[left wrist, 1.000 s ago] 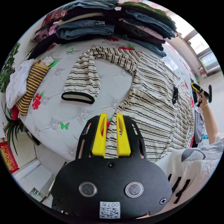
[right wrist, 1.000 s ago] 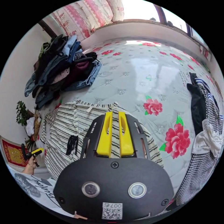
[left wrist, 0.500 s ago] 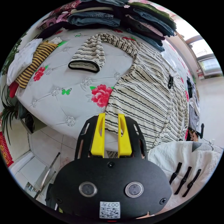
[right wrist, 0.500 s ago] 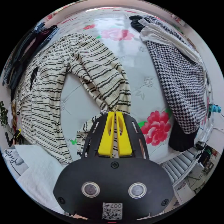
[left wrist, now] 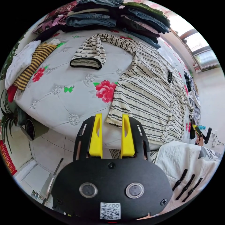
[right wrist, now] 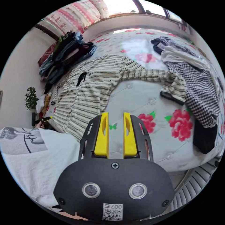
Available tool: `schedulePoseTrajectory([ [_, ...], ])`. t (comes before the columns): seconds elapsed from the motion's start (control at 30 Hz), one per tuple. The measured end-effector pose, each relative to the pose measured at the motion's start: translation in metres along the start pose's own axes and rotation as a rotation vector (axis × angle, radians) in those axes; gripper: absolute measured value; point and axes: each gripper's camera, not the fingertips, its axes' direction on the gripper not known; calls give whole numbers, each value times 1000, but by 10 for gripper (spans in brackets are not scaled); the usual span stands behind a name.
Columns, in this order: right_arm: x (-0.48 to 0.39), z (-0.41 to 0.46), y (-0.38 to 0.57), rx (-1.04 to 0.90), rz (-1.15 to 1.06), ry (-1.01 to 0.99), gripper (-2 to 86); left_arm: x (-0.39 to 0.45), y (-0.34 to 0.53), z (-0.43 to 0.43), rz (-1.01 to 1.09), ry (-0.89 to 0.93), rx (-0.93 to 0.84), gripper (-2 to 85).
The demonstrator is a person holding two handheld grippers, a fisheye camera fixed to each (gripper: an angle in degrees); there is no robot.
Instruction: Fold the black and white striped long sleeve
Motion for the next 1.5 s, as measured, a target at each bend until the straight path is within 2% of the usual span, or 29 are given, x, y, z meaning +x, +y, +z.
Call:
schedulePoseTrajectory([
  [0.07, -13, 30, 15, -85, -19, -8, 83, 7, -7, 3, 20, -75, -15, 91],
  [0.17, -31, 65, 24, -237, -72, 6, 78, 20, -11, 3, 89, -181, -21, 7],
  [0.2, -45, 62, 25, -191, -120, 72, 59, 24, -10, 3, 130, -170, -25, 0],
  [0.27, -60, 78, 20, -346, -199, 137, 33, 27, -9, 1, 159, -153, -46, -5],
  [0.37, -68, 69, 16, -395, -302, 261, 10, 24, 8, -11, 159, -92, -86, -8],
  [0.47, -48, 36, 23, -376, -287, 320, 4, 13, 48, -32, 143, -69, -56, -9],
  [0.57, -19, 12, 28, -355, -198, 258, 8, 0, 78, -26, 98, -4, -85, -6],
  [0.63, -1, 13, 23, -367, -126, 287, 20, -4, 86, -17, 65, 28, -99, 0],
  [0.73, -12, 5, 7, -283, -170, 324, 35, 4, 88, -14, 78, -17, -116, 21],
  [0.83, -41, 0, -13, -166, -277, 214, 48, 6, 95, -23, 120, -88, -116, 31],
  [0.9, -60, 12, -28, -159, -326, 91, 56, 2, 103, -39, 133, -100, -67, 26],
  [1.03, -104, 70, -64, -272, -394, -118, 78, -14, 105, -51, 83, -48, -27, 26],
  [1.13, -127, 114, -87, -409, -389, -191, 84, -26, 100, -54, 52, -11, -24, 29],
  [1.23, -130, 137, -103, -496, -331, -221, 69, -30, 94, -59, 73, -11, -16, 29],
  [1.37, -120, 146, -112, -525, -297, -105, 21, -42, 81, -71, 94, -13, 26, 35],
  [1.5, -103, 144, -112, -539, -232, -117, 5, -63, 49, -90, 117, -40, 123, 59],
])
